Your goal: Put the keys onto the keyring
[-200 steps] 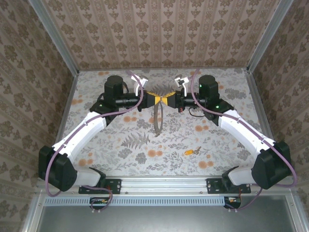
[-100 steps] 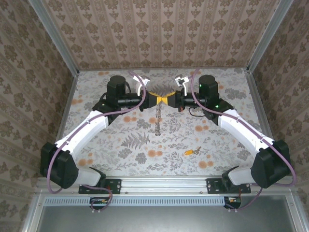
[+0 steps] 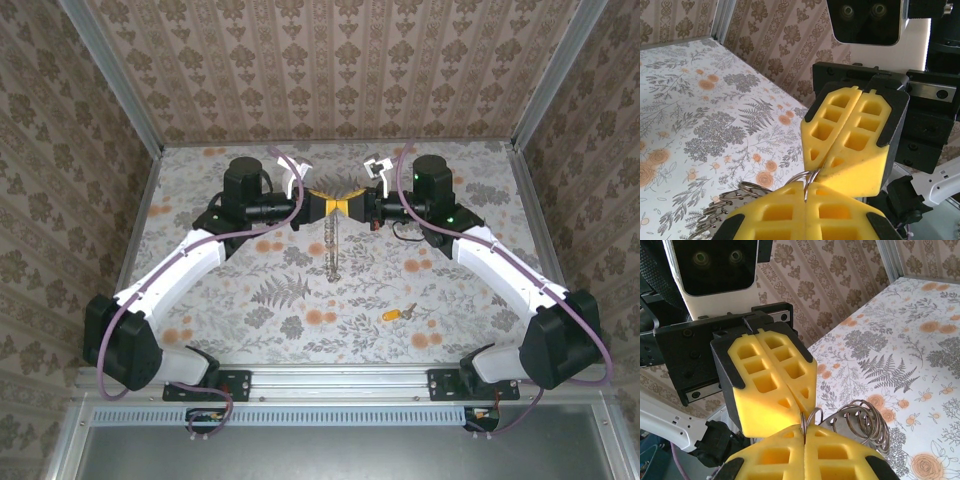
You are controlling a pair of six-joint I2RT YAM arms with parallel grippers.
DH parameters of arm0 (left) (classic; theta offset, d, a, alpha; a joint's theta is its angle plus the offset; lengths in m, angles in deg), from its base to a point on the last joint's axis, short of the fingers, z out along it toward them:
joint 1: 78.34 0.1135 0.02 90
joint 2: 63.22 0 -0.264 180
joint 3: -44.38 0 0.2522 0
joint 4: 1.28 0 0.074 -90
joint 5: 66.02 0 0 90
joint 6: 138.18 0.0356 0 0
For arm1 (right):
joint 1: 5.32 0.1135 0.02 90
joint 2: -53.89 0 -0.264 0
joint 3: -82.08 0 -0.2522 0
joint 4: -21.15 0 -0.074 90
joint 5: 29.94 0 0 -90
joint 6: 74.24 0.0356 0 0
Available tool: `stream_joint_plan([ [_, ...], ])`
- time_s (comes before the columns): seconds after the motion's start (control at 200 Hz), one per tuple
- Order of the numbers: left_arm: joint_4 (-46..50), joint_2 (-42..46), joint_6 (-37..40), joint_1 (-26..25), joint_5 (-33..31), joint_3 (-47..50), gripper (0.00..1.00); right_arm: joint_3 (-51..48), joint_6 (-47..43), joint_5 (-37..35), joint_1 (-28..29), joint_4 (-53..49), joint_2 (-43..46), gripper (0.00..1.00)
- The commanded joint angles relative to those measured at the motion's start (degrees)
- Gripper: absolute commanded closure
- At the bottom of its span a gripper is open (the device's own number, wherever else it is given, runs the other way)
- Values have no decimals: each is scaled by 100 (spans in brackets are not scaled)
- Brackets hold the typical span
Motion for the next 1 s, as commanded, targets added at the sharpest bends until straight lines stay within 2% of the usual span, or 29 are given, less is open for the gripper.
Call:
stream_joint_plan([
  [0.0,-190,158,96,-269,106,65,100,-36,75,150,126,417,27,100],
  [0.165,-189,262,159,-269,-127,156,100,-40,136,52,80,409,69,100],
  [0.31,31,369,379,-252,-324,150,100,-195,435,-107,-200,557,249,62],
  [0.42,310,395,556,-225,-331,69,100,-402,710,-297,-494,683,472,49],
  [0.56,528,384,706,-191,-369,23,100,-651,921,-451,-682,706,654,45],
  [0.995,962,288,1098,-154,-714,90,100,-1311,1186,-804,-678,653,766,42],
])
